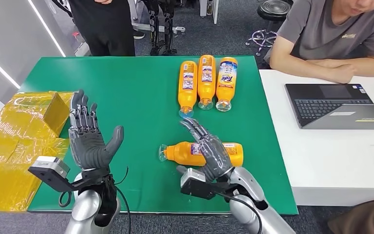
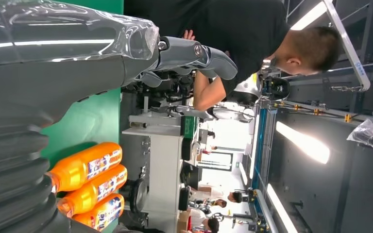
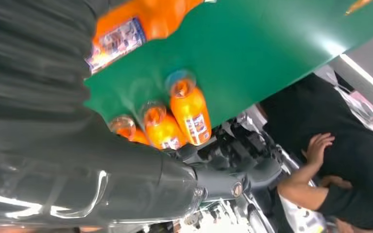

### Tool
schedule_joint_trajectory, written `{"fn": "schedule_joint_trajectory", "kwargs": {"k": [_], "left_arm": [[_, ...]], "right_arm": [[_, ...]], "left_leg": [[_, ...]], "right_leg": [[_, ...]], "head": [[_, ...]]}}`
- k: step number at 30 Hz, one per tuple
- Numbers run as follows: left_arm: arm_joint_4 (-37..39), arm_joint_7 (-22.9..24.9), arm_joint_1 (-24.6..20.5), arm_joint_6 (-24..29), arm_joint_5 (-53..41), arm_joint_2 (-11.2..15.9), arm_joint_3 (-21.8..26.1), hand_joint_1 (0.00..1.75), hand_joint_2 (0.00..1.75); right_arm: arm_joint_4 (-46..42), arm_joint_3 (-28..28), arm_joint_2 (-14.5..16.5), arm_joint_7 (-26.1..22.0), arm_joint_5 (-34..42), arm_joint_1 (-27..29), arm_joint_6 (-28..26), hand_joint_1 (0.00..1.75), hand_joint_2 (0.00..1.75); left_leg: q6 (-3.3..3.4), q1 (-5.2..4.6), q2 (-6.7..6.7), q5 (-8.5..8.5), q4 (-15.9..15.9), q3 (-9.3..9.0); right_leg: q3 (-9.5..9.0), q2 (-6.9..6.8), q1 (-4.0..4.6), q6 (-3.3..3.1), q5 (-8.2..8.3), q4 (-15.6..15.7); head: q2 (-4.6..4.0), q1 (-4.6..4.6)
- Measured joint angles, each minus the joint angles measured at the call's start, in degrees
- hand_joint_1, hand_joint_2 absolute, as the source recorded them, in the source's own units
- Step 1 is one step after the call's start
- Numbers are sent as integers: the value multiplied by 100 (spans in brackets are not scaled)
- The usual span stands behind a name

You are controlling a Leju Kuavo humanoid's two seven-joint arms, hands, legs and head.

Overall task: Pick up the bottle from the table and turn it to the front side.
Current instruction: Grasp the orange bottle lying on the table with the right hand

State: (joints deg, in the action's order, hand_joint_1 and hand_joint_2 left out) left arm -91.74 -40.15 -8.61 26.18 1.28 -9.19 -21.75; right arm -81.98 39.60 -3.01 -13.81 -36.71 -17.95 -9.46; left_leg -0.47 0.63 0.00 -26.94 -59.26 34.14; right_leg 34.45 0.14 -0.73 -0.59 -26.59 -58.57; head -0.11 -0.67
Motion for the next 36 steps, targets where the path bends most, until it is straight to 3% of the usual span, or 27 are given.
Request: {"fn": "schedule_joint_trajectory", "kwargs": {"k": [4,9,20,36], "left_arm": [[61,0,-93,-107,89,1,0,0,175],[146,0,-222,-173,189,3,0,0,175],[224,0,-338,-85,337,12,-4,0,175],[239,0,-351,120,501,85,-98,0,175]], "right_arm": [[95,-9,-196,172,-651,-384,657,0,175],[272,-2,-416,241,-883,-843,1187,0,175],[1399,475,-681,151,-493,-1876,2479,0,175],[2485,1516,-851,163,141,-2495,2942,0,175]], "left_leg": [[0,0,0,0,-1,0],[0,0,-1,0,-2,1],[0,1,-2,0,-2,1],[0,0,-4,0,-3,1]], "right_leg": [[0,1,0,0,1,0],[0,0,0,0,0,0],[0,1,0,0,1,-2],[0,0,0,0,0,-1]], "head": [[0,-1],[0,-1],[0,0],[0,-1]]}}
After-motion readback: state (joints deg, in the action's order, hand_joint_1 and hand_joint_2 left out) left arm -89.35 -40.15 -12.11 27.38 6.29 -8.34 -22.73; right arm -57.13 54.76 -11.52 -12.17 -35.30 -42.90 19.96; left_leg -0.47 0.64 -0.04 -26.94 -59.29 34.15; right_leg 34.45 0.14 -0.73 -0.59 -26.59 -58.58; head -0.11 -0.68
